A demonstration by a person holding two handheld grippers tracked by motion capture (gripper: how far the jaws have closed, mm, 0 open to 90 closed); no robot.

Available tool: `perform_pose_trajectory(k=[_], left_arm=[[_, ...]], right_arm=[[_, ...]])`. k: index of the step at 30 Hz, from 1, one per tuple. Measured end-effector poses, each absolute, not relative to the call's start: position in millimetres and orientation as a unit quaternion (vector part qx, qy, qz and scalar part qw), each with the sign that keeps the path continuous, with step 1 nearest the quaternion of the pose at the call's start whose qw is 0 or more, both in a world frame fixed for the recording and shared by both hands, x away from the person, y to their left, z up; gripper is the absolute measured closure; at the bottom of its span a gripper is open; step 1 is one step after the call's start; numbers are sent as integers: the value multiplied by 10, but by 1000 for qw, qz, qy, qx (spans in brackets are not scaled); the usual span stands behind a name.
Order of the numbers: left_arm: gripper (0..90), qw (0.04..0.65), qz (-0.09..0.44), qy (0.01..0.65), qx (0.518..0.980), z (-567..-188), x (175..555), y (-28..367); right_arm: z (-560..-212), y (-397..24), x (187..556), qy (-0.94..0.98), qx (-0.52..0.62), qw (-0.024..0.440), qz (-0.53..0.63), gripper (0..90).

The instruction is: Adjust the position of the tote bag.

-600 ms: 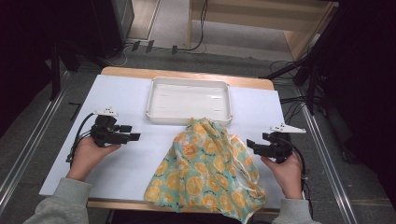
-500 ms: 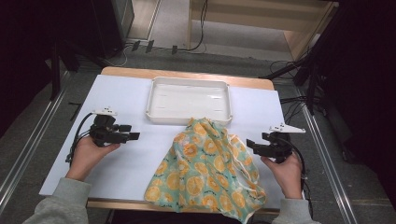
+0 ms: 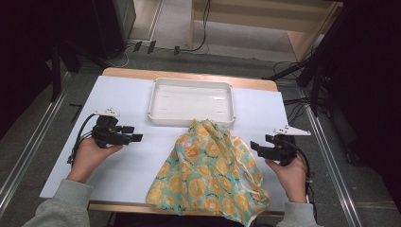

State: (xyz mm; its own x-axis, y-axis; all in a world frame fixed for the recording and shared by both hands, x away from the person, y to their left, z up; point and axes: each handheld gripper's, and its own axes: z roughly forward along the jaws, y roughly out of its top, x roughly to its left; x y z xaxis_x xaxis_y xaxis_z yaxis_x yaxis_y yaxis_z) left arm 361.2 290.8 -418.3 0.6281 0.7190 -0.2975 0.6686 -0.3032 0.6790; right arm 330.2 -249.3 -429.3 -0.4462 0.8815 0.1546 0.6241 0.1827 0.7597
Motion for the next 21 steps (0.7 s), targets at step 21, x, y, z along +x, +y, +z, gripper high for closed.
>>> perform_pose_trajectory(k=[21], left_arm=[[398,404,31,431,806,-4177,3633,2906]], right_arm=[[-4225,-2409,3176,760,490,151,399,241]])
